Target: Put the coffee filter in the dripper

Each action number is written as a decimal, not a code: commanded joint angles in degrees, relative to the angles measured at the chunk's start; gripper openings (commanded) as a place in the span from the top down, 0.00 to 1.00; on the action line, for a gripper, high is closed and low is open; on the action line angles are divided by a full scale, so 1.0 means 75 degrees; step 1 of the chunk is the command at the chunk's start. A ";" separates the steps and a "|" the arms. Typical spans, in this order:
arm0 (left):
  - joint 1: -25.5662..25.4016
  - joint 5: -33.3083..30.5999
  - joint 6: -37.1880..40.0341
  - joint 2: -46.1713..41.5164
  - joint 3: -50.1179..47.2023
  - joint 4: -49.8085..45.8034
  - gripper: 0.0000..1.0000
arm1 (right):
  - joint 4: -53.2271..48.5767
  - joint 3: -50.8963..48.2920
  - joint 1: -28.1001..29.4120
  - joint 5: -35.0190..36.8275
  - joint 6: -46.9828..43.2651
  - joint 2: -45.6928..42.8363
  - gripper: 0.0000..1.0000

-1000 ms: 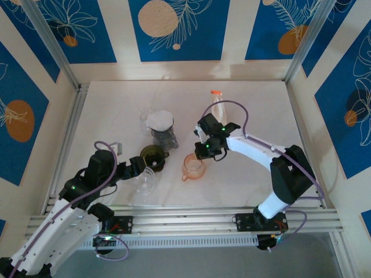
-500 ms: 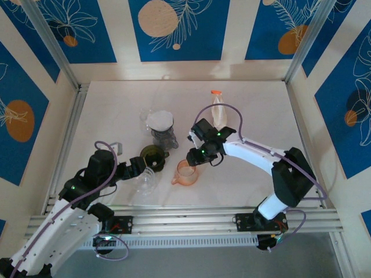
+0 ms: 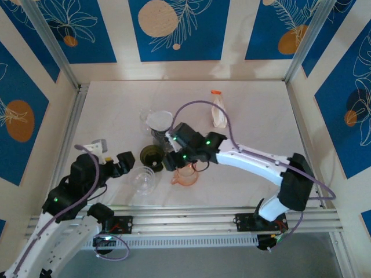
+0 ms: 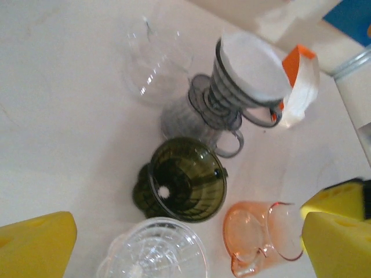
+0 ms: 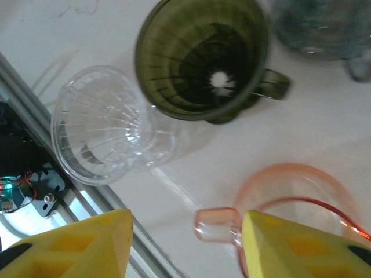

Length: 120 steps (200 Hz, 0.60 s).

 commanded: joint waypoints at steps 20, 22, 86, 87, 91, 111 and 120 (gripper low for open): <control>0.0092 -0.0946 0.0116 -0.0861 0.0110 -0.0361 0.00 | 0.0373 0.0701 0.0544 0.0238 0.0548 0.1119 0.47; 0.0092 -0.0946 0.0109 -0.0872 0.0098 -0.0352 0.00 | 0.0381 0.0720 0.0559 0.0244 0.0569 0.1162 0.47; 0.0096 -0.0738 0.0079 -0.0901 -0.0023 -0.0559 0.00 | 0.0470 0.1316 0.0745 -0.0343 0.0658 0.2390 0.49; 0.0100 -0.0736 0.0079 -0.0900 -0.0023 -0.0559 0.00 | 0.0462 0.1322 0.0748 -0.0347 0.0658 0.2414 0.49; 0.0093 -0.0746 0.0068 -0.0899 -0.0023 -0.0571 0.00 | 0.0418 0.1365 0.0741 -0.0353 0.0660 0.2467 0.50; 0.0097 -0.0732 0.0045 -0.0910 -0.0024 -0.0594 0.00 | 0.0302 0.1443 0.0756 -0.0512 0.0659 0.2668 0.53; 0.0098 -0.0717 0.0038 -0.0922 -0.0035 -0.0601 0.00 | 0.0324 0.1435 0.0760 -0.0623 0.0658 0.2721 0.55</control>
